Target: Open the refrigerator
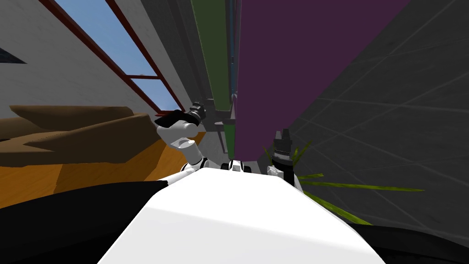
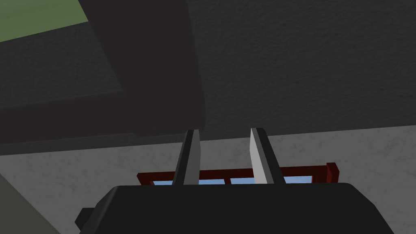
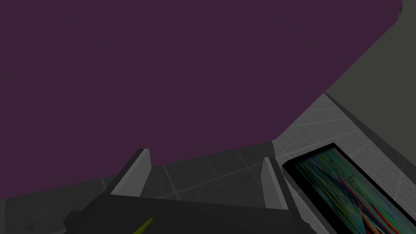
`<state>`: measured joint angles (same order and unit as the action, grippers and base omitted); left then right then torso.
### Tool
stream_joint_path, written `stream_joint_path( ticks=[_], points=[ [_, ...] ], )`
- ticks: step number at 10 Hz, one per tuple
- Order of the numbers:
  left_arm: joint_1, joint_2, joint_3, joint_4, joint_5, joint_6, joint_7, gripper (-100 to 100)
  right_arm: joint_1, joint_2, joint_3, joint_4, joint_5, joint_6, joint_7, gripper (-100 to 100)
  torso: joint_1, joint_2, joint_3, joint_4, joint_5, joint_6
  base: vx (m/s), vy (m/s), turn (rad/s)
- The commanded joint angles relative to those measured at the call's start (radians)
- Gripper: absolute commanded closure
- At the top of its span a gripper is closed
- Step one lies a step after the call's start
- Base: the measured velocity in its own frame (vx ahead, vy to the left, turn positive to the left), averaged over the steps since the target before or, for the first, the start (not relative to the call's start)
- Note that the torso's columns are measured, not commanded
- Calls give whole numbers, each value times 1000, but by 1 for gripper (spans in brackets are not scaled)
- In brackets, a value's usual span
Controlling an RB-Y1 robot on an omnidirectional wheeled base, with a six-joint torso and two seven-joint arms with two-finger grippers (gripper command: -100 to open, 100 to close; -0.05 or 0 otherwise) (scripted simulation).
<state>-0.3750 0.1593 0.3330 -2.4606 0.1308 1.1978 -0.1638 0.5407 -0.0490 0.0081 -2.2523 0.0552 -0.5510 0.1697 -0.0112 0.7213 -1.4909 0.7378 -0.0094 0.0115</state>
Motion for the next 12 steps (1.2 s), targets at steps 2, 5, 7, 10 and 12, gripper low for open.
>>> stream_joint_path(
  ticks=[2,5,7,10,12],
  points=[
    [-52,-1,22,3,1,49,-7,-100,0,0,0,0,0,0,0,0,-1,-1,0,0,0,0,13,-56,30],
    [-90,-4,46,9,0,107,-15,-100,0,0,0,0,0,0,0,0,0,-2,-1,-1,0,1,5,-47,42],
    [-116,-7,64,10,-1,149,-20,-100,0,0,0,0,0,0,0,0,0,1,1,0,0,0,8,-48,26],
    [-157,-18,90,4,-2,212,-28,-100,0,0,0,0,0,0,0,0,-1,0,0,-1,0,0,8,-51,38],
    [-182,-35,106,-11,-3,251,-33,-100,0,0,0,0,0,0,0,0,0,1,1,0,0,0,18,-53,26]
  ],
)
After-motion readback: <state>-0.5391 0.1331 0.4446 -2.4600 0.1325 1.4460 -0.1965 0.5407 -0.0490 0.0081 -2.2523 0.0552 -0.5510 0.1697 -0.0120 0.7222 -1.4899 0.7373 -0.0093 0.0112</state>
